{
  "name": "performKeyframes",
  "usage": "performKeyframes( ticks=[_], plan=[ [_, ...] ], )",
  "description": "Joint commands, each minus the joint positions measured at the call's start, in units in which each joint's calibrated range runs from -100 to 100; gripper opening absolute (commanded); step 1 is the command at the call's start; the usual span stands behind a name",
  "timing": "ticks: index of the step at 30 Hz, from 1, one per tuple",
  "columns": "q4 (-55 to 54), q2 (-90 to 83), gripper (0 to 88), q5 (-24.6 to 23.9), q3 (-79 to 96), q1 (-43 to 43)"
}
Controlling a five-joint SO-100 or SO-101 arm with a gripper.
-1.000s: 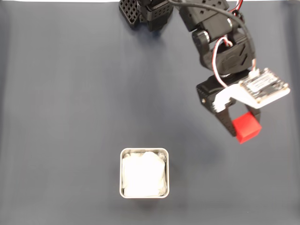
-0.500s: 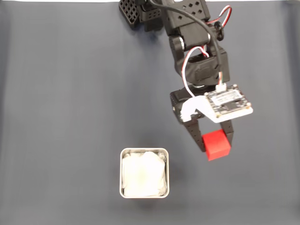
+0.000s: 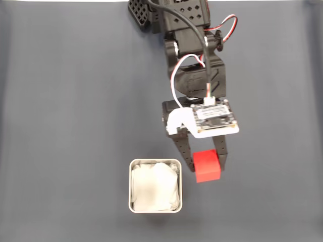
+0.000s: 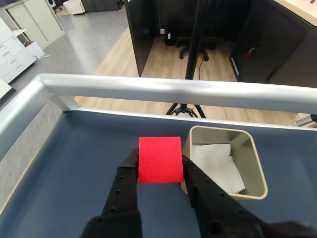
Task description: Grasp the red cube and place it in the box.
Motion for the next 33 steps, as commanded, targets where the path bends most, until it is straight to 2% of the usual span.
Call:
performKeyframes(
  ticks=[1,33],
  plan=[
    [-0.4,-2.3,9.6,-0.6,-3.5,2.0],
    [-2.5,5.9,9.4,-0.5,-8.4,9.4]
  ],
)
